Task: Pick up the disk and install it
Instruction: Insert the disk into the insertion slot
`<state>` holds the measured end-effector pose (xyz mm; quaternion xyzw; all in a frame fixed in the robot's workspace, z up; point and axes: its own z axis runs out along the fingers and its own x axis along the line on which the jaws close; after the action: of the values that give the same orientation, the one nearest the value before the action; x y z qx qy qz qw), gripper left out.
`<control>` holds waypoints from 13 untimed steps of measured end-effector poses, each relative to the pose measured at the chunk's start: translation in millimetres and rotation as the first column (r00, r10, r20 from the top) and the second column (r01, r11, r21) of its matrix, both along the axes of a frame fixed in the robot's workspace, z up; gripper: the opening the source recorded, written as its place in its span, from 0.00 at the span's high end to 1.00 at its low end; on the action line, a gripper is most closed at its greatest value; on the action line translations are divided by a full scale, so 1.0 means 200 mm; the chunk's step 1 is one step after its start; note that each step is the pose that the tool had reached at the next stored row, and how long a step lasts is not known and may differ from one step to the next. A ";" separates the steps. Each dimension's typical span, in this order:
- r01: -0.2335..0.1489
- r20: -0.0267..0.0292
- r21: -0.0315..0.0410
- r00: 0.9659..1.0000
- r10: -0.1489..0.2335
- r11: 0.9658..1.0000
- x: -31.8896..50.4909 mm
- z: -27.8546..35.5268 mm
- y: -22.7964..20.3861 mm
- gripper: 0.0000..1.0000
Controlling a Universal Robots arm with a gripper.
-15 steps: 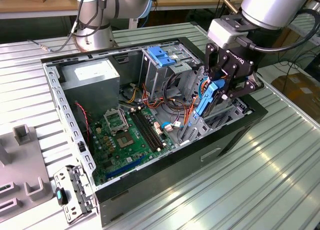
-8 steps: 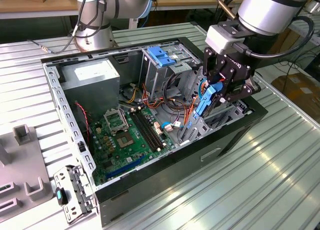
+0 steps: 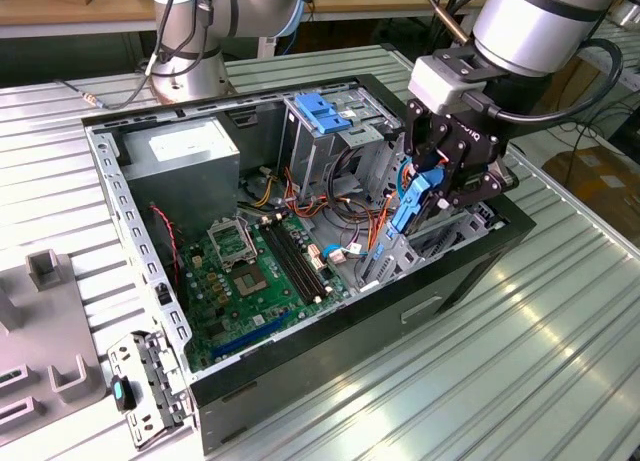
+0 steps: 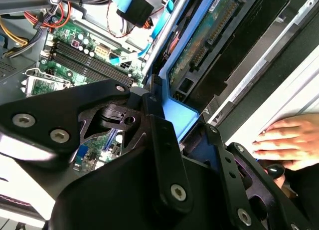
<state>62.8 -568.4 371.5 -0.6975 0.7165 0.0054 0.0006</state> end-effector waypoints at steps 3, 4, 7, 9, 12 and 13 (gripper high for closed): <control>0.000 0.000 0.000 1.000 0.000 1.000 0.000 0.000 0.000 0.56; 0.000 0.000 0.000 1.000 0.000 1.000 0.000 0.000 0.000 0.56; 0.000 0.000 0.000 1.000 0.000 1.000 0.003 -0.008 0.000 0.56; 0.000 0.000 -0.001 1.000 0.000 1.000 0.010 -0.015 0.000 0.57; 0.000 0.000 -0.002 1.000 0.000 1.000 0.031 -0.020 0.000 0.70; 0.000 0.000 -0.002 1.000 0.000 1.000 0.040 -0.022 0.000 0.76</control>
<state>70.8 -568.3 367.1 -0.6976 0.7165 0.0048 -0.0001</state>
